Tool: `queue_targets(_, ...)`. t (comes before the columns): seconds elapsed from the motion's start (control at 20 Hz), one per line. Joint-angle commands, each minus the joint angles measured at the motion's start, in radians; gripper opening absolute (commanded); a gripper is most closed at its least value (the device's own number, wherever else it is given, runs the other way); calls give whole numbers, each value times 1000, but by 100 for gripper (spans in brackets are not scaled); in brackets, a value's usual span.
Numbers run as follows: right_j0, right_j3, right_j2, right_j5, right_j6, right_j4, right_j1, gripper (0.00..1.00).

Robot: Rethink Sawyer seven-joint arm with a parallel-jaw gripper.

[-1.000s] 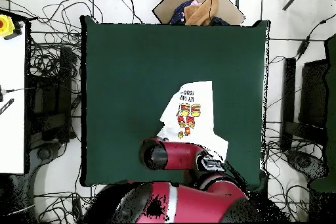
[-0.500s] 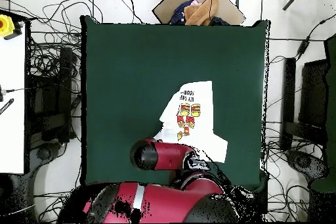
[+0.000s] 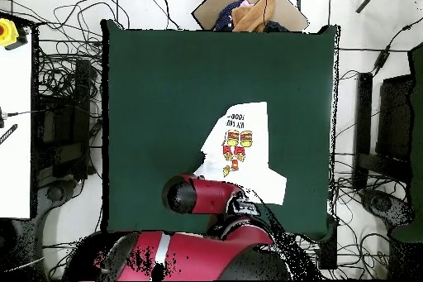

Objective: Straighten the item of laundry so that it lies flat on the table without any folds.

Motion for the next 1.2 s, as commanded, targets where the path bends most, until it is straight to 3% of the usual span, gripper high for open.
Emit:
queue_targets(0.05,-16,-73,-26,-67,222,57,122,0)
queue_targets(0.1,-33,-70,-11,-78,213,45,120,100)
queue_targets(0.4,-30,-69,-14,-32,220,72,102,100)
queue_targets(0.7,-34,-59,-8,-70,225,63,110,100)
queue_targets(0.75,-38,-57,-4,-79,224,59,110,0)
queue_targets(1.2,-12,-22,-20,-33,230,68,59,0)
